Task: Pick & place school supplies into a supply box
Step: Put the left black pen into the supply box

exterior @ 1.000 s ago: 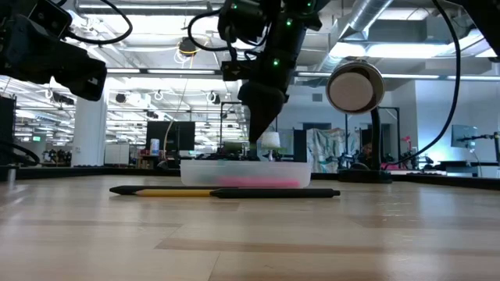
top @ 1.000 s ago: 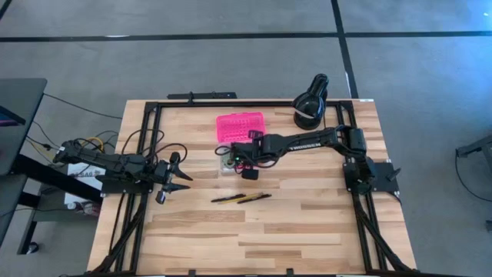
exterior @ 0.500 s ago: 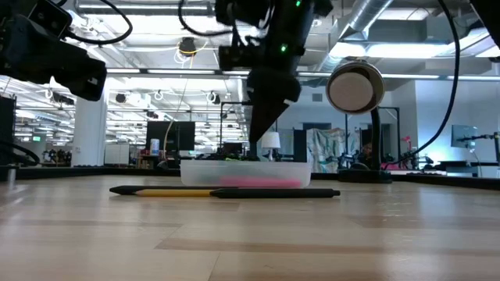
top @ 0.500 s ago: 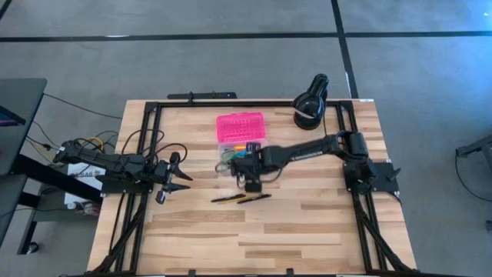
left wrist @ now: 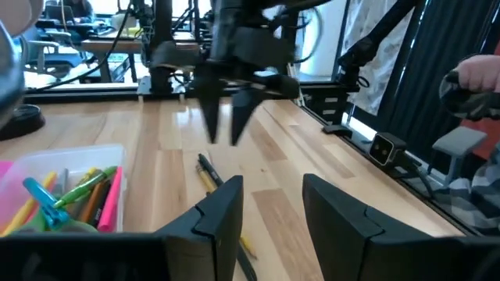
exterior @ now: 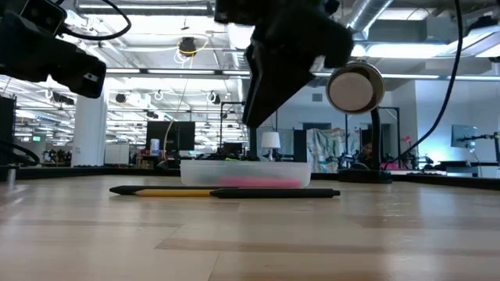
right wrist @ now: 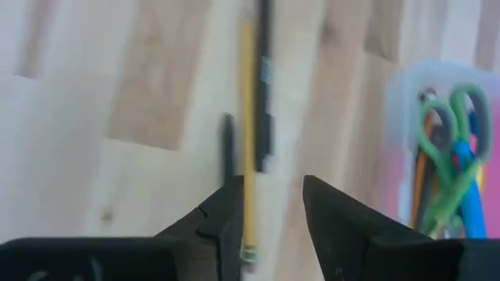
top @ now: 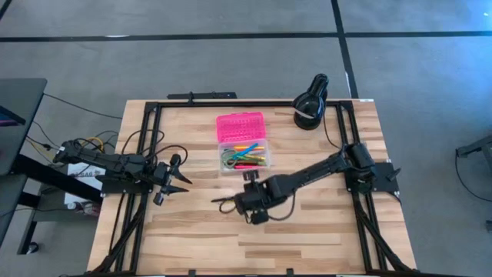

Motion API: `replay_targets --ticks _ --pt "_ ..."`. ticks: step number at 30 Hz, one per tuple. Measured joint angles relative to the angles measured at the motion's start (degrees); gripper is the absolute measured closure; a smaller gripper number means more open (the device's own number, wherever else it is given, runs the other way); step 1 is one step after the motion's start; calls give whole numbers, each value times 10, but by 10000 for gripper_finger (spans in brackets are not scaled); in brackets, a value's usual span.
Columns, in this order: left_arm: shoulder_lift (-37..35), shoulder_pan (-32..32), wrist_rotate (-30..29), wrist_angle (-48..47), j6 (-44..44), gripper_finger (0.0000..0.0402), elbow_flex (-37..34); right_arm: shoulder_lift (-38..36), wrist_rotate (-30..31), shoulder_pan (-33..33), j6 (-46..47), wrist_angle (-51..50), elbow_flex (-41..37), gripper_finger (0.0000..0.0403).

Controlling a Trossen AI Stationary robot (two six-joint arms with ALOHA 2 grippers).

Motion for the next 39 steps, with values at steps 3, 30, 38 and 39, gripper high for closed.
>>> replay_targets --ticks 3,30,38,39 --pt "0 0 -22 -1 -8 274 0 0 1 19 6 9 0 280" --pt "527 -62 -106 283 40 274 94 0 133 136 205 -52 0 280" --pt "666 -62 -116 271 49 274 175 0 220 203 329 -127 0 280" --pt "680 -62 -117 262 49 274 184 0 231 212 343 -134 0 280"
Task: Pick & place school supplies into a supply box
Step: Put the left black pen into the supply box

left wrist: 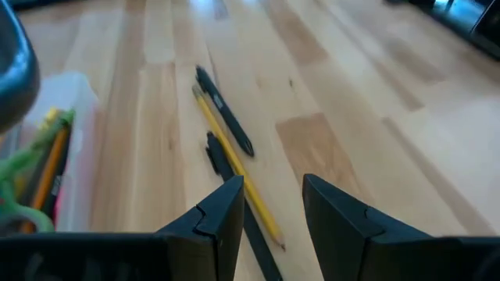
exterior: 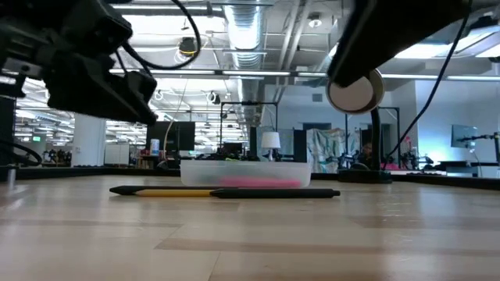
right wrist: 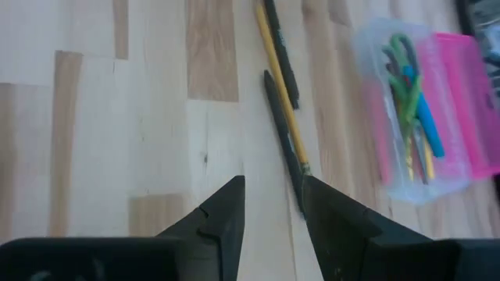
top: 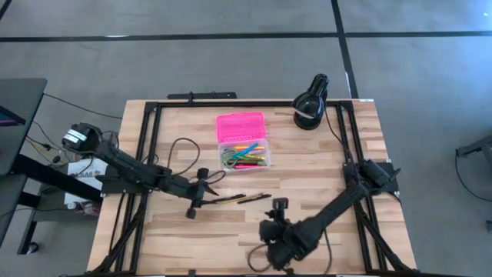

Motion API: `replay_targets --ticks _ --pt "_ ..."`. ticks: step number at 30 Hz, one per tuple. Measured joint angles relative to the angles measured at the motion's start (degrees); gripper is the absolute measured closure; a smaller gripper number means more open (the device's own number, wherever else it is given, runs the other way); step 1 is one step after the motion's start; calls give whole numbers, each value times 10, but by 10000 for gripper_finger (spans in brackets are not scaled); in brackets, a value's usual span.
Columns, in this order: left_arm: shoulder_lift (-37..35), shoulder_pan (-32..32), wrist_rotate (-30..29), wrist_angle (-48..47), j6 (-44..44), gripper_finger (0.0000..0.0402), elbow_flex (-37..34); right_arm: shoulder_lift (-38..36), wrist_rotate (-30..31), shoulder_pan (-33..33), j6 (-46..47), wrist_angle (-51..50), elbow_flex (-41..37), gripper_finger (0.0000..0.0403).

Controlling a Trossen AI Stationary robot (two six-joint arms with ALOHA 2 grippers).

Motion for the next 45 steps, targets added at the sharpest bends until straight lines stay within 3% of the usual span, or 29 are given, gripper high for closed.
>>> replay_targets --ticks 10,19,23,36,45 --pt "100 0 -32 -38 -26 274 64 0 109 81 161 -78 0 280" --pt "193 1 -74 -26 -46 274 113 0 175 123 208 -90 0 281" --pt "213 4 -95 -26 -46 274 130 0 177 128 208 -90 0 281" --pt "216 29 -59 -42 -60 274 137 0 176 128 209 -90 0 281" --pt "216 32 -75 -58 -60 274 137 0 175 127 209 -90 0 281"
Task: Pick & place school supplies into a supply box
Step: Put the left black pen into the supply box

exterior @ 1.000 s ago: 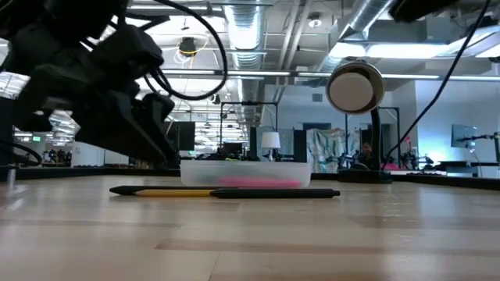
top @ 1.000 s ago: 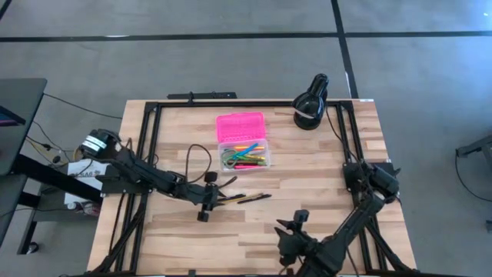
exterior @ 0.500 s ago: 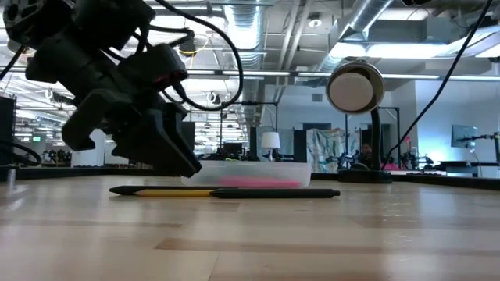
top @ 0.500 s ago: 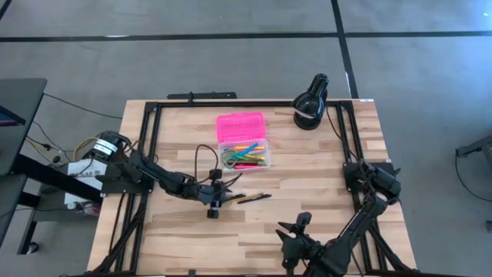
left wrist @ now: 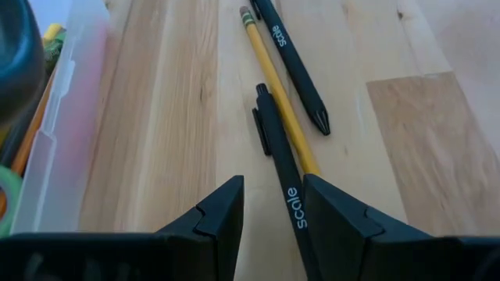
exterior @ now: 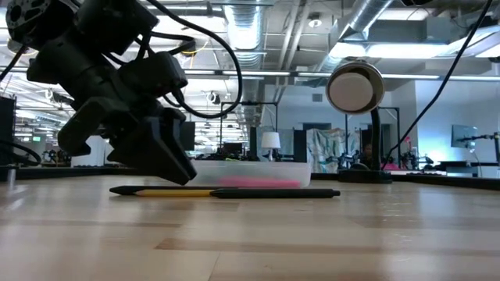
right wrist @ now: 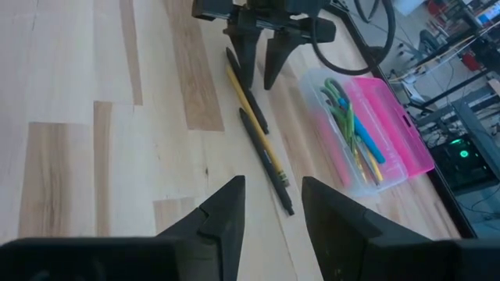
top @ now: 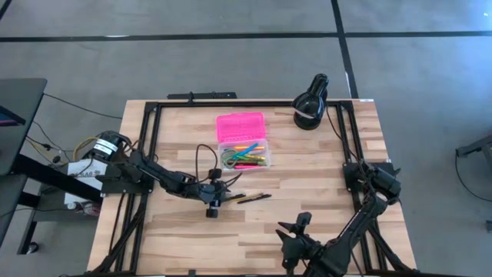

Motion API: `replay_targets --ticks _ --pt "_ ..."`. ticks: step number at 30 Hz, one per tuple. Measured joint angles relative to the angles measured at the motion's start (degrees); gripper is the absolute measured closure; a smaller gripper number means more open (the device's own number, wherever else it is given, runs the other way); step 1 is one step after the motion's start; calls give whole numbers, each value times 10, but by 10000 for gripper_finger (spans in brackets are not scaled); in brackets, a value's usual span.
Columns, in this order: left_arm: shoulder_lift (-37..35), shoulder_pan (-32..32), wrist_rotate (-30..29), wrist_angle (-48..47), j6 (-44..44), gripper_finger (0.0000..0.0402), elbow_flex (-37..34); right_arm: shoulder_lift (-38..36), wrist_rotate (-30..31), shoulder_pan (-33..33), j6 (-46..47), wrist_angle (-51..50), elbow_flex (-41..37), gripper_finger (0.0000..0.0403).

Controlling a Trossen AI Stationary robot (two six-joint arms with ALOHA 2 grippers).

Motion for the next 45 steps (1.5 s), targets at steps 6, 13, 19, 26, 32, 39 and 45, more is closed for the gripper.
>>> replay_targets --ticks 6,13,19,26,32,39,45 --pt "4 8 2 -2 -5 274 0 0 0 0 0 0 0 281" --pt "4 9 12 -8 -6 274 0 0 0 0 0 0 0 281" --pt "5 9 28 -18 -11 274 0 0 0 0 0 0 0 281" --pt "5 9 13 -31 -27 274 0 0 0 0 0 0 0 281" --pt "3 14 12 -64 -92 274 1 0 -1 -1 0 0 0 281" --pt "2 28 35 -75 -146 274 2 0 0 -1 0 1 0 281" --pt "2 31 37 -79 -149 297 2 0 0 -1 0 2 0 281"
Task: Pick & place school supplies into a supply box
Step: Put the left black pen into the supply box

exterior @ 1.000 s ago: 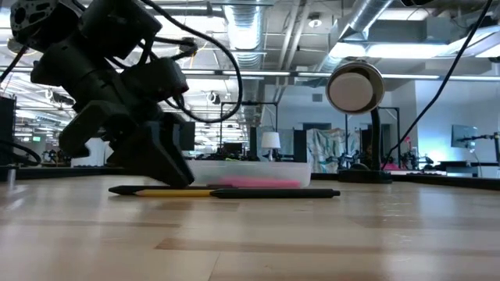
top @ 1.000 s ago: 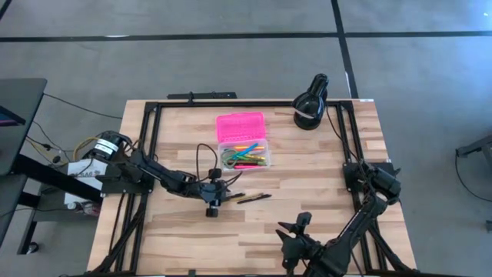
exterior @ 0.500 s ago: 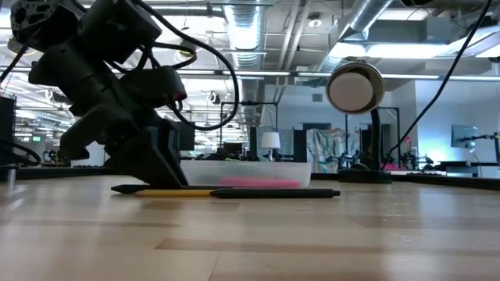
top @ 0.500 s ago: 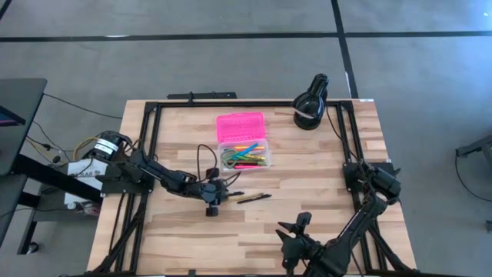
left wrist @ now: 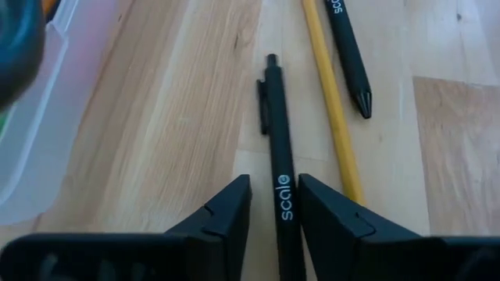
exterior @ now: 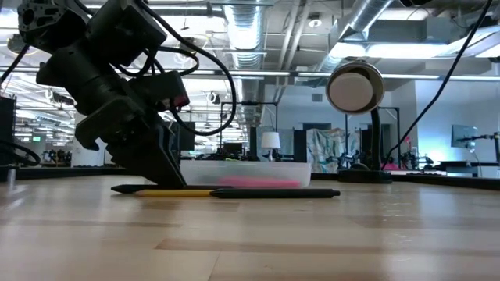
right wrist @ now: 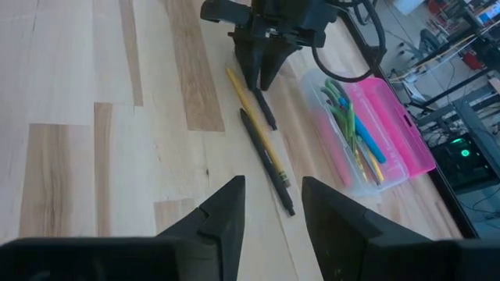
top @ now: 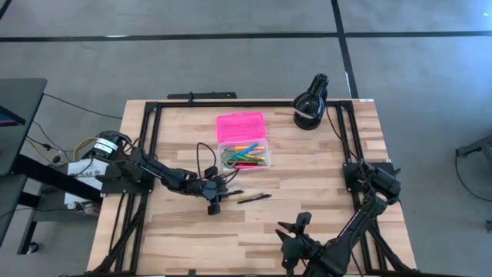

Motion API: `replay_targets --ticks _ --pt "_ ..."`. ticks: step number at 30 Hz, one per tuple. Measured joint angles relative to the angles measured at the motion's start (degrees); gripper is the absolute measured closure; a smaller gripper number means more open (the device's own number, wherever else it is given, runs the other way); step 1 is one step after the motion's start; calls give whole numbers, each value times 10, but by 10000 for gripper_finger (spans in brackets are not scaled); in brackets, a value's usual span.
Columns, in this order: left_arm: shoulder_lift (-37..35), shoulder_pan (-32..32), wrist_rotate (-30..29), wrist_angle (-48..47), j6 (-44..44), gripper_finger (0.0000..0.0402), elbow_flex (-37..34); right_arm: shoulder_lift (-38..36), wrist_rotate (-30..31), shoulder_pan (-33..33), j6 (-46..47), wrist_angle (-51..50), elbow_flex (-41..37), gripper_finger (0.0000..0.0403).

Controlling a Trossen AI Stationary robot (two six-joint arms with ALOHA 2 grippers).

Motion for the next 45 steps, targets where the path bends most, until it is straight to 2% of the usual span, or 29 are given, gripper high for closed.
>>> replay_targets --ticks 6,10,23,35,45 --pt "0 1 -4 -2 11 351 -1 0 0 0 0 0 0 281" --pt "1 1 -3 -4 18 370 -1 0 0 0 0 0 0 281" --pt "1 1 25 -33 34 338 0 0 0 -1 0 0 0 281" --pt "1 1 21 -36 34 376 1 0 0 -4 0 0 0 281" --pt "4 1 8 -139 74 375 70 0 0 -4 0 0 0 281"
